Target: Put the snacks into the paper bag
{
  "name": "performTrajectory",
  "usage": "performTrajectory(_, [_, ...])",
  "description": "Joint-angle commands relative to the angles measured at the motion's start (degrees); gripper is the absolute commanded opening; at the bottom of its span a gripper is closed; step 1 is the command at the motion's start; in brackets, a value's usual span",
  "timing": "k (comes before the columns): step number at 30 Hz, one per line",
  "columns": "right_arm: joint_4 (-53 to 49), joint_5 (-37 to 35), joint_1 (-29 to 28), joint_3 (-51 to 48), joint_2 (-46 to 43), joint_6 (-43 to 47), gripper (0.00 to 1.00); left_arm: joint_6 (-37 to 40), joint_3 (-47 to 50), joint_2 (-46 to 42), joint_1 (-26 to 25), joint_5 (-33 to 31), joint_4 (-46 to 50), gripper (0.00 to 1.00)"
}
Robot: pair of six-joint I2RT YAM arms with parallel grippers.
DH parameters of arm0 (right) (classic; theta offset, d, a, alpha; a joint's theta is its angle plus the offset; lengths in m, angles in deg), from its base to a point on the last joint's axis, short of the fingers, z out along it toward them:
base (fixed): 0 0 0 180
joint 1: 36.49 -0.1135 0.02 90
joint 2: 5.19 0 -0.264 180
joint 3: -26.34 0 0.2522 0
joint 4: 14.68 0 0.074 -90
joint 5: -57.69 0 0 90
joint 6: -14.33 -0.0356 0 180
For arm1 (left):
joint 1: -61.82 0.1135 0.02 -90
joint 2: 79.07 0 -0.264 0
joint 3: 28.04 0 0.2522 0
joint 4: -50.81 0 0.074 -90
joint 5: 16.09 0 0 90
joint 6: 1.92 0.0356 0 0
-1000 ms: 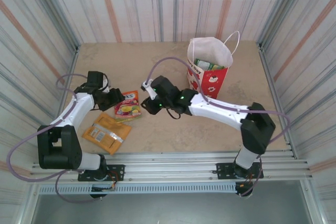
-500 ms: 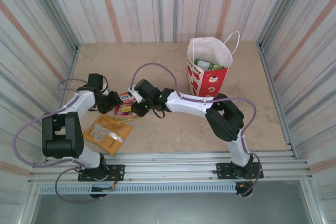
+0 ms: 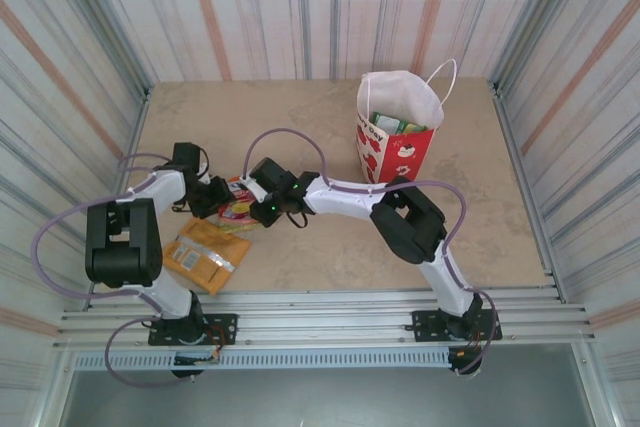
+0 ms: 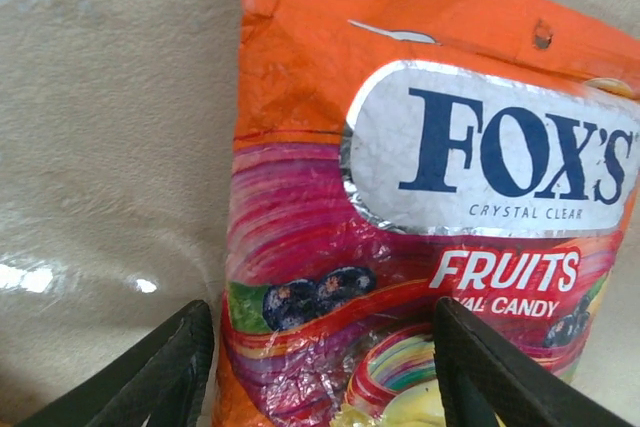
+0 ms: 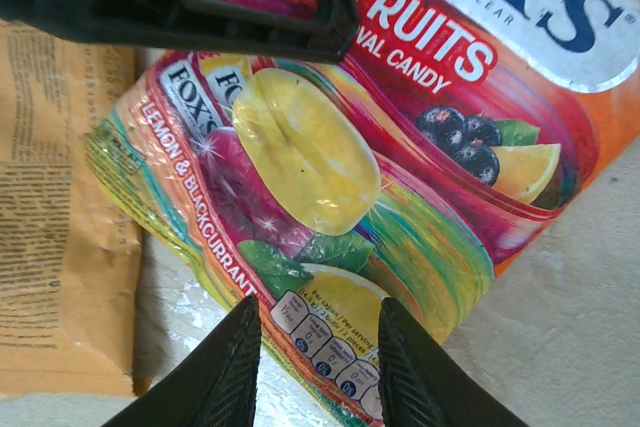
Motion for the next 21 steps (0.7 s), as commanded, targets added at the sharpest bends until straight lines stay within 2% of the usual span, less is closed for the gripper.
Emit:
performTrajectory(1, [-1.9,0.7,-0.3,2.0,2.0,1.7,0.33,0.7,0.5,1.7,0.5,1.1,-0.5,0.59])
performTrajectory(12, [-2.0,1.1,-0.4,2.2,3.0,1.5,0.31,0.6,1.3,-0.1,0.3,4.7,-1.0,0.36])
performTrajectory(21, [-2.1,-2.7,-0.2,1.7,-3.7,1.7,0.39,2.5,0.0,-9.2,-1.2,2.2,0.9,0.11])
